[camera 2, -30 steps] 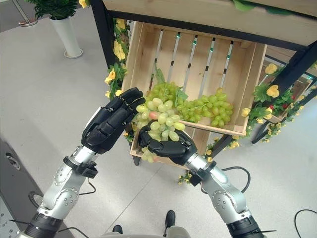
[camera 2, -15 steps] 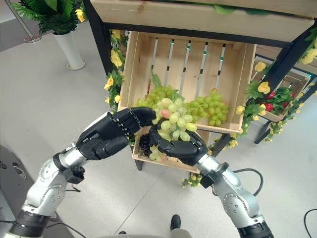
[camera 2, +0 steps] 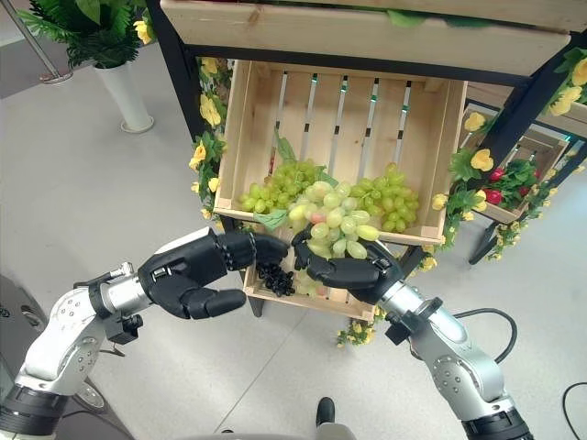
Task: Pick up the fruits from the basket on one side to the basket on the other side
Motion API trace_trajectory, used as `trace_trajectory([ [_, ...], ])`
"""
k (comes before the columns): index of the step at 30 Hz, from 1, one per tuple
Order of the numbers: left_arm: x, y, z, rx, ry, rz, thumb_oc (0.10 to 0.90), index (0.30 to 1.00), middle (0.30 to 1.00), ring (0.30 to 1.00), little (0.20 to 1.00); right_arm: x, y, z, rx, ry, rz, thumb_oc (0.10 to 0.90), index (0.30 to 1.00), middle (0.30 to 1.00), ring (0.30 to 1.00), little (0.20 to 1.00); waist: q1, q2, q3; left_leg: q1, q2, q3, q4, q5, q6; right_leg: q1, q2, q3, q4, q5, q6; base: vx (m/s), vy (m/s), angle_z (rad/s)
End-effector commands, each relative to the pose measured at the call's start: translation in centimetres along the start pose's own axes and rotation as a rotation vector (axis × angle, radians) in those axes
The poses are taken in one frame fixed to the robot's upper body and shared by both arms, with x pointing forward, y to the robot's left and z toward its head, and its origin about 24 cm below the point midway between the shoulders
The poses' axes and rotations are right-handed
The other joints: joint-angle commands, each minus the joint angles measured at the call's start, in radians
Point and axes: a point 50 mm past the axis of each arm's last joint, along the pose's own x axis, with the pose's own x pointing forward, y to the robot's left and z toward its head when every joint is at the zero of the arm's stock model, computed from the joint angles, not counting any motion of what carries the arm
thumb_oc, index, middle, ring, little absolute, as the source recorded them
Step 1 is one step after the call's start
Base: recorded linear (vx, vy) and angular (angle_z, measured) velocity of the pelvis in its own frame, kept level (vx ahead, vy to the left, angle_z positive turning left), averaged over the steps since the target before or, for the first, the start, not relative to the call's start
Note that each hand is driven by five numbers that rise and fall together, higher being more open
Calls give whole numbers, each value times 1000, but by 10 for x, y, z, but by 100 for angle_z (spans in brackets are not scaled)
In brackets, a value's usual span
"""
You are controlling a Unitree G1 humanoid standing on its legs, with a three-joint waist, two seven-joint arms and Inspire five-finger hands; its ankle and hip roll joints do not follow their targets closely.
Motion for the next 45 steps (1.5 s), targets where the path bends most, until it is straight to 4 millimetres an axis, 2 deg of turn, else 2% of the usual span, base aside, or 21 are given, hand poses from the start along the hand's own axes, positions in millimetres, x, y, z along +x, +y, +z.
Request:
trace_trajectory([
  [1, -5, -1, -28, 92, 286, -43, 800, 900, 900, 900, 900, 21, 36, 117, -180, -574, 217, 400, 300, 300, 300, 300, -6, -23, -52, -49, -35, -36, 8, -23, 38, 89, -48, 5, 4, -94, 53, 0, 0, 0],
  [5, -14, 2, -60, 163, 523, 35, 800, 900, 900, 900, 900, 28, 37, 123, -211, -568, 226, 400, 300, 300, 300, 300, 0, -23, -52, -53, -38, -44, 8, -21, 39, 91, -50, 2, 4, -96, 57, 0, 0, 0],
  [9, -11, 3, -79, 161, 568, 151, 800, 900, 900, 900, 900, 32, 37, 123, -264, -565, 219, 400, 300, 300, 300, 300, 5, -29, -50, -54, -41, -51, 8, -21, 41, 91, -51, -1, 4, -96, 58, 2, 1, 1],
  [11, 0, -2, -89, 210, 594, 154, 800, 900, 900, 900, 900, 36, 36, 123, -299, -577, 198, 400, 300, 300, 300, 300, 8, -34, -49, -52, -40, -51, 8, -24, 41, 95, -52, -3, 4, -99, 58, 14, -4, 4],
  [18, 25, -12, -90, 222, 560, 93, 800, 900, 900, 900, 900, 50, 24, 127, -346, -564, 119, 400, 300, 300, 300, 300, 17, -45, -46, -53, -38, -54, 8, -25, 38, 98, -51, -10, 5, -100, 59, 0, 0, 0],
  [22, 35, -14, -85, 255, 544, 57, 800, 900, 900, 900, 900, 60, 14, 129, -434, -529, 45, 400, 300, 300, 300, 300, 25, -52, -42, -53, -39, -60, 8, -25, 37, 101, -51, -17, 5, -100, 59, 0, 0, 0],
  [25, 38, -14, -81, 278, 526, 41, 800, 900, 900, 900, 900, 65, 0, 129, -534, -476, -27, 400, 300, 300, 300, 300, 33, -56, -44, -53, -41, -63, 8, -25, 37, 103, -52, -22, 4, -101, 59, 0, 0, 0],
  [27, 41, -13, -77, 296, 524, 31, 800, 900, 900, 900, 900, 67, -11, 129, -535, -465, -95, 400, 300, 300, 300, 300, 40, -58, -45, -54, -42, -66, 8, -26, 38, 105, -53, -27, 4, -101, 60, 8, -3, 4],
  [29, 44, -12, -68, 330, 501, -2, 800, 900, 900, 900, 900, 67, -28, 135, -761, -419, -239, 400, 300, 300, 300, 300, 53, -62, -48, -54, -44, -73, 8, -26, 39, 107, -54, -33, 4, -100, 62, 14, -4, 10],
  [30, 44, -12, -67, 331, 499, -2, 800, 900, 900, 900, 900, 67, -29, 137, -787, -420, -269, 400, 300, 300, 300, 300, 54, -61, -49, -53, -44, -74, 8, -26, 39, 107, -54, -34, 4, -100, 63, 18, 0, 14],
  [31, 46, -11, -63, 337, 489, -6, 800, 900, 900, 900, 900, 67, -33, 140, -910, -400, -326, 400, 300, 300, 300, 300, 58, -62, -49, -52, -45, -75, 8, -25, 39, 108, -55, -35, 4, -99, 63, 15, 2, 12],
  [33, 48, -11, -60, 337, 482, -17, 800, 900, 900, 900, 900, 67, -41, 149, -1006, -379, -408, 400, 300, 300, 300, 300, 64, -63, -51, -51, -45, -77, 8, -24, 41, 111, -56, -39, 4, -98, 64, 14, 2, 8],
  [35, 50, -12, -56, 350, 480, -33, 800, 900, 900, 900, 900, 67, -45, 162, -1256, -325, -483, 400, 300, 300, 300, 300, 73, -65, -51, -53, -47, -83, 8, -22, 41, 113, -57, -46, 4, -95, 66, 8, -7, 5],
  [37, 51, -12, -56, 351, 476, -41, 800, 900, 900, 900, 900, 69, -47, 168, -1340, -296, -511, 400, 300, 300, 300, 300, 77, -66, -51, -54, -49, -87, 8, -20, 41, 114, -57, -50, 4, -95, 67, 6, -6, 10],
  [40, 51, -12, -52, 357, 463, -60, 800, 900, 900, 900, 900, 71, -50, 178, -1571, -230, -555, 400, 300, 300, 300, 300, 85, -70, -53, -55, -53, -91, 8, -19, 43, 117, -59, -57, 4, -94, 69, 5, -1, 14],
  [45, 50, -13, -47, 373, 438, -84, 800, 900, 900, 900, 900, 61, -73, 188, -1779, -114, -746, 400, 300, 300, 300, 300, 96, -72, -54, -53, -58, -99, 8, -19, 44, 123, -60, -63, 4, -94, 72, 0, -2, 4],
])
